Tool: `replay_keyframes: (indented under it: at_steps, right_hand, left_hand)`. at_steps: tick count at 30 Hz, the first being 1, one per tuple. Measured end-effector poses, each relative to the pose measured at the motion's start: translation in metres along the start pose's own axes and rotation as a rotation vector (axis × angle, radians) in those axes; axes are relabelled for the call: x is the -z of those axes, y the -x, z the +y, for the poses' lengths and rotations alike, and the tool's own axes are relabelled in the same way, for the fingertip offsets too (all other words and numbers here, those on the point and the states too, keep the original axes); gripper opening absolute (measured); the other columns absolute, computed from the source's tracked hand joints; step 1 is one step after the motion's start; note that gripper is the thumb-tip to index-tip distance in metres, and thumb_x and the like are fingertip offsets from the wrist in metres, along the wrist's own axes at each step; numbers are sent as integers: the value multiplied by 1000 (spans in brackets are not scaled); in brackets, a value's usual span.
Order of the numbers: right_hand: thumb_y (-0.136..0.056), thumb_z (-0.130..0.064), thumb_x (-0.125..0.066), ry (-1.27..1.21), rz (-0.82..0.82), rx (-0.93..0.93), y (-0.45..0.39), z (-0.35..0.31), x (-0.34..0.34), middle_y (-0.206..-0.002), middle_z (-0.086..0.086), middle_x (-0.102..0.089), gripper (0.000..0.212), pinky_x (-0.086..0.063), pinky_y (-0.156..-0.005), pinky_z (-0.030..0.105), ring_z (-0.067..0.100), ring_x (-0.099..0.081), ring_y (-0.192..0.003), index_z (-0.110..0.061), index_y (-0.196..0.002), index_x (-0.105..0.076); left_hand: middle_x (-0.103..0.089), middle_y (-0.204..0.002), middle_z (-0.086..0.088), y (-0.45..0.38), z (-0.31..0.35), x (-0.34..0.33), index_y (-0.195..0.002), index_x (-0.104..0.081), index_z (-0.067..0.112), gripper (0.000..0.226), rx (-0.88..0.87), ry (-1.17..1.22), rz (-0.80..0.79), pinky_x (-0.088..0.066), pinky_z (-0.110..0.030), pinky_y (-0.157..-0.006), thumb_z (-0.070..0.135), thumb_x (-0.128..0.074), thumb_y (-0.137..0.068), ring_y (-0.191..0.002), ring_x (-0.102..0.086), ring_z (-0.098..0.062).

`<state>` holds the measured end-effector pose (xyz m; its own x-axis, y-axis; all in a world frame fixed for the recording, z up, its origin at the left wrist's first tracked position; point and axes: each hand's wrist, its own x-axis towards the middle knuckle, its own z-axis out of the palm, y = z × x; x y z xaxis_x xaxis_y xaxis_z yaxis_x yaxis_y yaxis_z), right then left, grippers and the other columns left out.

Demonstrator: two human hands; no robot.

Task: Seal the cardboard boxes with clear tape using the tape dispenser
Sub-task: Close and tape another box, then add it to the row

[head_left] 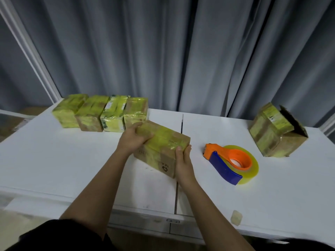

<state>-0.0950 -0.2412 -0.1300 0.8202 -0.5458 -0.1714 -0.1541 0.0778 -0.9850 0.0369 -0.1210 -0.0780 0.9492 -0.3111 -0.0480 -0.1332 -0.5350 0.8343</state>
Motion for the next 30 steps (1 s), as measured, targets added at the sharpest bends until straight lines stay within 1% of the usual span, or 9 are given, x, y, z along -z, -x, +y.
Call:
replay_keyframes:
  at_steps: [5, 8, 11, 13, 16, 18, 22, 26, 30]
  right_hand:
    - [-99, -49, -36, 223, 229, 80, 1, -9, -1, -130, 4, -36, 47, -31, -103, 30, 23, -37, -125, -29, -141, -44]
    - [-94, -42, -50, 240, 224, 195, -16, -35, 15, -118, 3, -41, 40, -35, -99, 27, 15, -41, -108, -25, -131, -56]
    - [-96, -37, -53, 215, 133, 263, -39, -58, 32, -137, 2, -50, 49, -37, -106, 30, 17, -47, -125, -23, -142, -46]
    - [-100, -29, -50, 176, 66, 234, -50, -65, 40, -147, -1, -42, 51, -33, -109, 29, 16, -39, -134, -21, -148, -35]
    - [-100, -20, -48, 192, 20, 181, -61, -61, 47, -151, 2, -35, 52, -31, -114, 35, 19, -35, -137, -21, -150, -30]
    - [-102, -24, -46, 267, -18, 162, -62, -56, 52, -154, 3, -30, 53, -27, -115, 36, 20, -30, -140, -21, -151, -27]
    - [-100, -34, -46, 568, 87, 269, -50, -43, 74, -154, 9, -24, 57, -23, -113, 33, 25, -24, -142, -17, -151, -26]
    - [-87, -46, -55, 1098, 324, 239, -23, -17, 117, -141, 12, -35, 73, -27, -104, 42, 31, -31, -130, -15, -147, -27]
    - [-82, -55, -57, 1326, 289, -19, -7, 7, 148, -126, 5, -50, 72, -25, -102, 44, 28, -44, -121, -14, -136, -32]
  left_hand:
    - [-58, -129, -4, 4, -1, 1, -135, -49, 18, 72, -13, -107, 39, -44, -37, -97, 53, -71, -76, -117, -55, -25]
    - [-63, -121, -3, 19, -4, 0, -129, -55, 18, 62, -25, -123, 185, -44, -34, -88, 56, -63, -81, -111, -58, -26]
    - [-62, -106, -3, 29, -12, -1, -132, -48, 29, 48, -106, 19, 279, -51, -40, -82, 51, -54, -90, -95, -63, -24]
    - [-56, -95, -5, 36, -15, -6, -141, -38, 35, 58, -147, 107, 145, -55, -42, -76, 49, -57, -88, -82, -63, -22]
    - [-56, -86, -2, 50, -17, -19, -134, -49, 20, 60, -186, 86, -106, -48, -19, -69, 41, -70, -82, -67, -56, -7]
    - [-55, -97, -3, 58, -16, -27, -121, -53, 22, 56, -170, 46, -121, -42, -16, -71, 44, -76, -75, -78, -52, -6]
    - [-32, -108, 1, 62, -1, -38, -112, -51, 18, 62, -138, -172, 67, -30, -25, -88, 55, -75, -68, -110, -32, -18]
    - [-40, -97, 2, 65, 12, -59, -99, -44, 13, 65, -117, -67, 38, -51, -39, -79, 56, -77, -64, -95, -52, -22]
    - [-41, -95, -2, 70, 28, -82, -96, -42, 9, 66, -145, -71, 95, -52, -39, -70, 56, -76, -65, -85, -52, -21]
